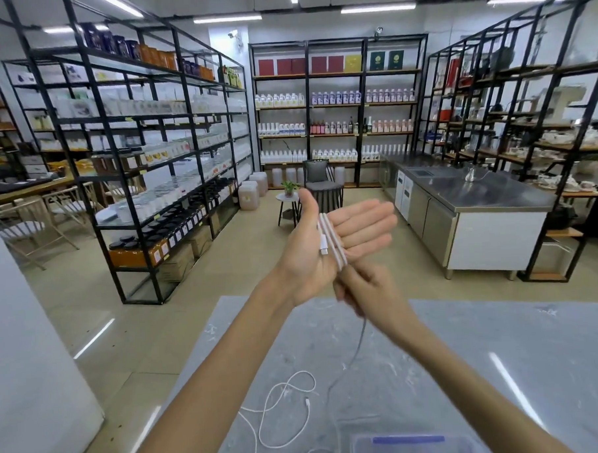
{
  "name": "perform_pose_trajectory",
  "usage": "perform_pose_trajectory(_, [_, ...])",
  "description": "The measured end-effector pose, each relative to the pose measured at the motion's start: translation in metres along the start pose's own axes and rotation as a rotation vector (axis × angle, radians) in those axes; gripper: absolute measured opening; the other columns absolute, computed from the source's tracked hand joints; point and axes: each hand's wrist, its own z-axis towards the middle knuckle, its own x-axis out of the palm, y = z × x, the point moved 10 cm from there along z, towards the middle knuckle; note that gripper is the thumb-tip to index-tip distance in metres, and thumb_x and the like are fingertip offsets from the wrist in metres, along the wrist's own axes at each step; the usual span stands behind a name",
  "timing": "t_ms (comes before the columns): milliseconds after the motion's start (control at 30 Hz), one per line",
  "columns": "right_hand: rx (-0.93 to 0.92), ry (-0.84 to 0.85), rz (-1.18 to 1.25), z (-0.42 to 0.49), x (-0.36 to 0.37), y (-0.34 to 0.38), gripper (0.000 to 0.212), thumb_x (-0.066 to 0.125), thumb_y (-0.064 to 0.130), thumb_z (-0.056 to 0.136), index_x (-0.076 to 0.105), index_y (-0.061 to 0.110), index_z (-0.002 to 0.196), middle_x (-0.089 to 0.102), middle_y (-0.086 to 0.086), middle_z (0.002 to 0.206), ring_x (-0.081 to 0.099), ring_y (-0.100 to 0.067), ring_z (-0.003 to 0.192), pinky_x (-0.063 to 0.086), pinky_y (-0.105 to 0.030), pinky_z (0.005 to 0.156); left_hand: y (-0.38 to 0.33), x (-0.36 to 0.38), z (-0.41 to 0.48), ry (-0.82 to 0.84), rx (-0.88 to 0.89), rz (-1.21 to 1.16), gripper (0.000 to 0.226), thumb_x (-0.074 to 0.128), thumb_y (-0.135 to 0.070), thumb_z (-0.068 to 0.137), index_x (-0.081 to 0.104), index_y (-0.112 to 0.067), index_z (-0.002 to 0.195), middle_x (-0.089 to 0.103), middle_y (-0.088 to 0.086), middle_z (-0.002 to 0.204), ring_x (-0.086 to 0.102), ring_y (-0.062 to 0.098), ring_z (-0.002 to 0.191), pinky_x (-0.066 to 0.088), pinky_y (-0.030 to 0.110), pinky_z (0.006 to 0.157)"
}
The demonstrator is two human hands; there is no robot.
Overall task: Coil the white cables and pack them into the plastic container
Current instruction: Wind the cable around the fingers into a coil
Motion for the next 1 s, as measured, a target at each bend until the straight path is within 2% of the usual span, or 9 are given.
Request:
perform_pose_trajectory(100, [0.124,0.239,0.116,-0.038,0.042,-0.016,0.022,0.046,0.024,0.102,0.065,0.014,0.103,0.054,0.003,0.053,0.038,-0.009,0.035,0.031,-0.020,0.036,-0.006,-0.044,0.002,-0.208,-0.002,0.136,0.097,0.009,-0.070,0.091,0.033,0.007,0.146,0.048,0.023,0.145,0.054,0.033,0.129,0.049,0.043,0.104])
perform_pose_trajectory(200, [0.160,0.456,-0.096,-0.068,0.049,-0.010,0.018,0.045,0.032,0.100,0.059,0.023,0.109,0.059,0.003,0.056,0.045,-0.007,0.038,0.036,-0.018,0.040,0.005,-0.066,-0.004,-0.312,-0.052,0.270,0.090,0.006,-0.066,0.093,0.024,0.001,0.151,0.038,0.019,0.154,0.050,0.032,0.133,0.052,0.039,0.099])
perform_pose_trajectory(333, [-0.357,0.102,-0.739,-0.045,-0.017,0.074,0.027,0.046,0.039,0.097,0.063,0.023,0.084,0.067,0.008,0.068,0.061,-0.016,0.063,0.049,-0.036,0.057,0.041,-0.046,-0.016,-0.196,-0.218,0.281,0.092,0.001,-0.066,0.092,0.041,-0.002,0.144,0.048,0.017,0.147,0.055,0.028,0.129,0.052,0.037,0.100])
perform_pose_trajectory(467, [-0.643,-0.080,-0.697,-0.012,-0.062,0.125,0.013,0.065,0.035,0.087,0.074,0.026,0.082,0.068,0.012,0.075,0.060,-0.010,0.070,0.050,-0.033,0.061,0.052,0.006,-0.024,0.032,-0.217,0.176,0.097,0.010,-0.074,0.088,0.066,-0.001,0.120,0.064,0.025,0.124,0.065,0.035,0.115,0.053,0.044,0.098])
perform_pose_trajectory(567, [-0.528,-0.031,-0.355,0.025,-0.072,0.105,0.009,0.078,0.028,0.076,0.073,0.021,0.077,0.066,0.009,0.076,0.059,-0.010,0.071,0.048,-0.031,0.065,0.045,0.025,-0.027,0.114,-0.192,0.132,0.099,0.021,-0.076,0.087,0.062,0.009,0.119,0.066,0.029,0.119,0.066,0.039,0.112,0.055,0.043,0.094])
perform_pose_trajectory(667, [-0.081,0.226,0.131,0.041,-0.036,0.036,0.015,0.068,0.024,0.087,0.062,0.023,0.074,0.056,0.001,0.057,0.049,-0.010,0.047,0.044,-0.023,0.047,0.037,0.030,-0.027,0.147,-0.160,0.211,0.093,0.032,-0.071,0.088,0.061,0.013,0.117,0.067,0.030,0.117,0.068,0.038,0.107,0.057,0.043,0.092])
perform_pose_trajectory(733, [0.170,0.242,0.381,0.030,-0.006,-0.007,0.024,0.056,0.011,0.096,0.056,0.022,0.074,0.049,-0.002,0.057,0.043,-0.009,0.043,0.039,-0.017,0.040,0.030,0.029,-0.023,0.150,-0.128,0.214,0.088,0.034,-0.067,0.090,0.061,0.012,0.117,0.067,0.029,0.117,0.068,0.037,0.107,0.057,0.042,0.091])
perform_pose_trajectory(867, [0.304,0.201,0.382,-0.013,0.041,-0.040,0.027,0.053,0.026,0.097,0.061,0.018,0.073,0.047,0.006,0.056,0.035,-0.003,0.041,0.026,-0.014,0.039,0.003,-0.011,-0.009,-0.056,-0.026,0.073,0.085,0.031,-0.062,0.094,0.057,0.015,0.120,0.064,0.029,0.123,0.065,0.036,0.114,0.058,0.035,0.088])
perform_pose_trajectory(1000, [0.039,0.330,-0.168,-0.061,0.052,-0.015,0.022,0.049,0.039,0.098,0.067,0.027,0.100,0.056,0.008,0.052,0.047,-0.003,0.047,0.040,-0.018,0.051,-0.006,-0.065,-0.007,-0.333,0.021,0.231,0.080,0.026,-0.054,0.100,0.044,0.017,0.132,0.057,0.031,0.133,0.062,0.036,0.119,0.054,0.038,0.097])
